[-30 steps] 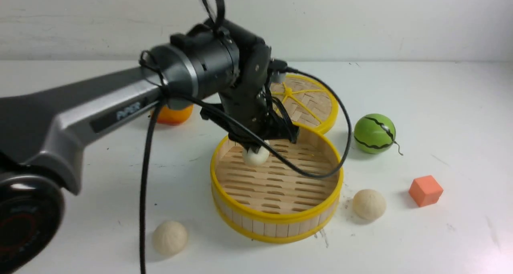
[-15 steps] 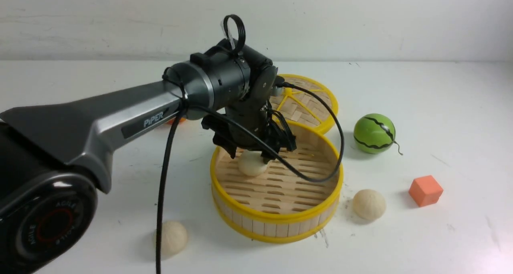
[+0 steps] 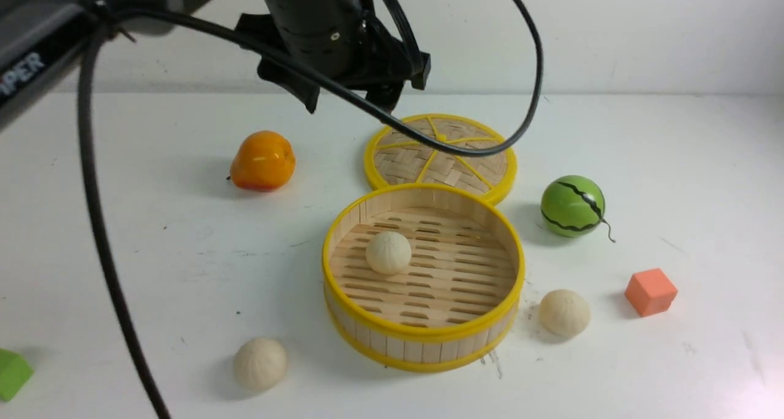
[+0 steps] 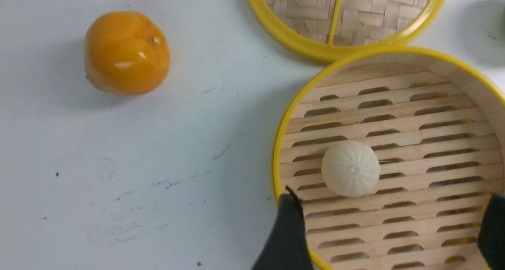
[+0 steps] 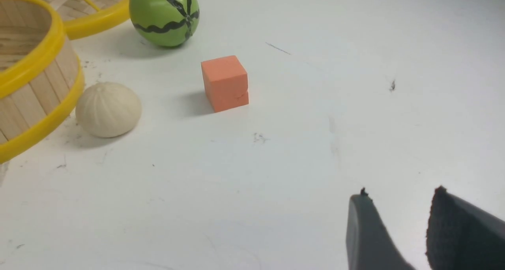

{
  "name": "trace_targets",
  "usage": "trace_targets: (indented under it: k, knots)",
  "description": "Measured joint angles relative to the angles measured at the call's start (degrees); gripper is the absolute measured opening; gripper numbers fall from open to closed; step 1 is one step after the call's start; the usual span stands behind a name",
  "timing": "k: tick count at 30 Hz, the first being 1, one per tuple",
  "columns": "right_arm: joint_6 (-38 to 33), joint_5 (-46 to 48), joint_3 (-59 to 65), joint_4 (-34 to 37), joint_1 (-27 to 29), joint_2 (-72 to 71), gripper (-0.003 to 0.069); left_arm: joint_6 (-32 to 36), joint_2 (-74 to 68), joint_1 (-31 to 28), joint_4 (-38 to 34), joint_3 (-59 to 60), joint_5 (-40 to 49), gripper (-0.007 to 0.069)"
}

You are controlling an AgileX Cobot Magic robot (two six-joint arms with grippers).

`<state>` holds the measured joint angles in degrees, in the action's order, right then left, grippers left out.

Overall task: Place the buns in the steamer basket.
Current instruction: Use the left arm to grab a steamed stuffed bun

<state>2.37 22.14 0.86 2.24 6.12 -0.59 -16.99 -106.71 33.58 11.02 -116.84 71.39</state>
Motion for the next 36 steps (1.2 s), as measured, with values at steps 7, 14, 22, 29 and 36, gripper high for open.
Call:
trace_targets:
  k: [7, 14, 22, 29, 36]
  knots:
    - [0.00, 0.00, 0.00, 0.00, 0.00, 0.00, 0.0239, -0.05, 10.65, -5.32, -4.08, 16.81, -0.04, 0.0584]
    - [0.00, 0.00, 0.00, 0.00, 0.00, 0.00, 0.0239, -0.45, 22.44, -9.45, -4.91, 40.56, -3.85, 0.0566]
    - [0.00, 0.00, 0.00, 0.00, 0.00, 0.00, 0.0239, -2.00, 24.85, -9.81, -6.79, 57.89, -18.31, 0.0554]
    - [0.00, 0.00, 0.00, 0.00, 0.00, 0.00, 0.0239, -2.05, 19.87, -9.81, -7.68, 58.10, -28.86, 0.0554]
    - [0.00, 0.00, 0.00, 0.00, 0.00, 0.00, 0.0239, -2.17, 11.92, -9.81, -8.56, 58.10, -31.92, 0.0554]
